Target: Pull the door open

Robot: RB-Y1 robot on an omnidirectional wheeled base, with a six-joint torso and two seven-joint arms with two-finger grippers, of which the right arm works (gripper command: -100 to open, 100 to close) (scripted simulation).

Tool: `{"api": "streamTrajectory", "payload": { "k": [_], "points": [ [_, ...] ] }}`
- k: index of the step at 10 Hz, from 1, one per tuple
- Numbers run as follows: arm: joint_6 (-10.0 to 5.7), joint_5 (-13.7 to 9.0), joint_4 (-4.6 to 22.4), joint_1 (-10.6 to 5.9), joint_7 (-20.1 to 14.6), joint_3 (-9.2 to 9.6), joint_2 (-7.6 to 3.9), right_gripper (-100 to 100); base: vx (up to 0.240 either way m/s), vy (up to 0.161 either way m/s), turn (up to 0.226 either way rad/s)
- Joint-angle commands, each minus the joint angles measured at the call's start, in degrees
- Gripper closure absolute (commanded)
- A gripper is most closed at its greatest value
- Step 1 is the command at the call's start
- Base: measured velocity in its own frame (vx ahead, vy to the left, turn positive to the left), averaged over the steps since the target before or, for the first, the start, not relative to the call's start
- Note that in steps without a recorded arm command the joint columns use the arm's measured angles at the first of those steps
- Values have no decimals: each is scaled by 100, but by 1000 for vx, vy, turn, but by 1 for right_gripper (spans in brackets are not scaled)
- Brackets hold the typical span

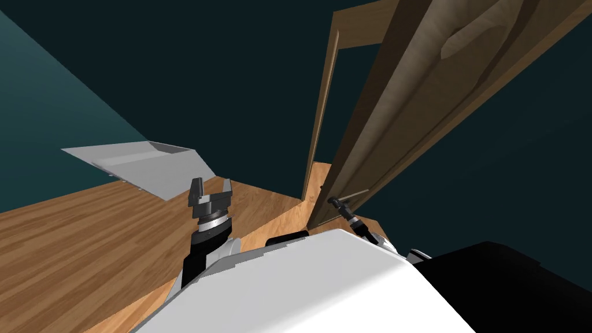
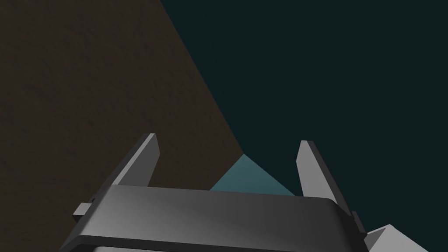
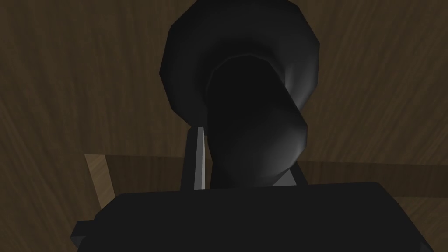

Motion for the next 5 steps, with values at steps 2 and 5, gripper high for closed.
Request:
{"api": "streamTrajectory", "payload": {
  "k": [2, 5],
  "points": [
    [-188, -30, 97, 52, -33, 46, -65, 100, -223, -102, 208],
    [-364, -58, 196, 98, -67, 92, -117, 100, -218, -86, 162]
  ]
}}
